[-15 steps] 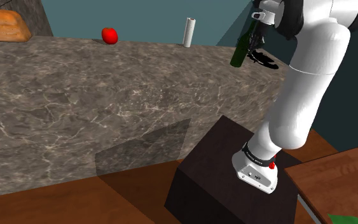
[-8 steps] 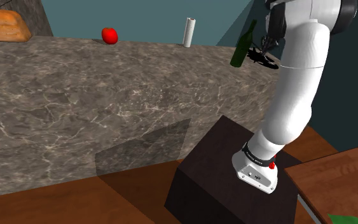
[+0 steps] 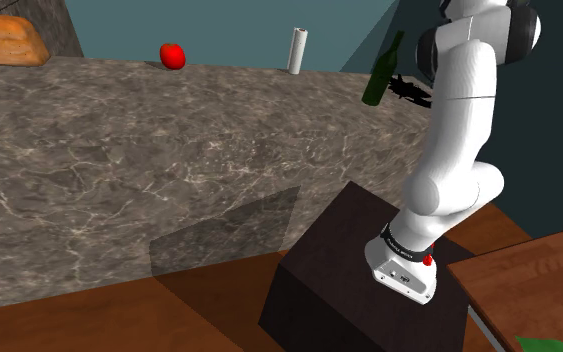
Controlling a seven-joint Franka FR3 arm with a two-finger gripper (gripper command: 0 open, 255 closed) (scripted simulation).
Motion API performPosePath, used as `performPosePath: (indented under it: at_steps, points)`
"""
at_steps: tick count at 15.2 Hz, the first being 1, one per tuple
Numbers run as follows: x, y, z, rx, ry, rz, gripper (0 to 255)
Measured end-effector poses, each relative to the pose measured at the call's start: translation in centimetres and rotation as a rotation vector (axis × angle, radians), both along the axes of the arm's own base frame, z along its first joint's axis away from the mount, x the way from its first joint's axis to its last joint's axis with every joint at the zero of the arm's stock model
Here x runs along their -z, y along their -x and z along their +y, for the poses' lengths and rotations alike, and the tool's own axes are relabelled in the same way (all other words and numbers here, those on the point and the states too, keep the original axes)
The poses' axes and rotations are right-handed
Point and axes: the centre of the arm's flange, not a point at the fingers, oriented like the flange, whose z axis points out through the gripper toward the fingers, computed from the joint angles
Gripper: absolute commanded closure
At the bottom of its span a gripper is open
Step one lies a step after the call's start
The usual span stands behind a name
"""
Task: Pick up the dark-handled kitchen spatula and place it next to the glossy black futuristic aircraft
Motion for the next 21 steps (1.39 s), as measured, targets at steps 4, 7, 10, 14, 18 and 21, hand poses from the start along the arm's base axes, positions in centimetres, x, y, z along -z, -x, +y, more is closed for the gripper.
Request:
performPosePath:
  at_steps: [4, 7, 10, 14, 18, 21]
  points:
    - [1.6, 1.0, -1.0, 0.0, -0.002, -0.001, 255]
    - [3.3, 1.0, -0.9, -0.001, -0.002, -0.001, 255]
    - [4.8, 1.0, -1.0, -0.001, -0.002, -0.001, 255]
    - [6.9, 1.1, -1.0, -0.001, -0.002, -0.001, 255]
    - [9.1, 1.1, -1.1, -0.001, -0.002, -0.001, 255]
    - [10.6, 1.0, -1.0, -0.001, -0.002, -0.001, 255]
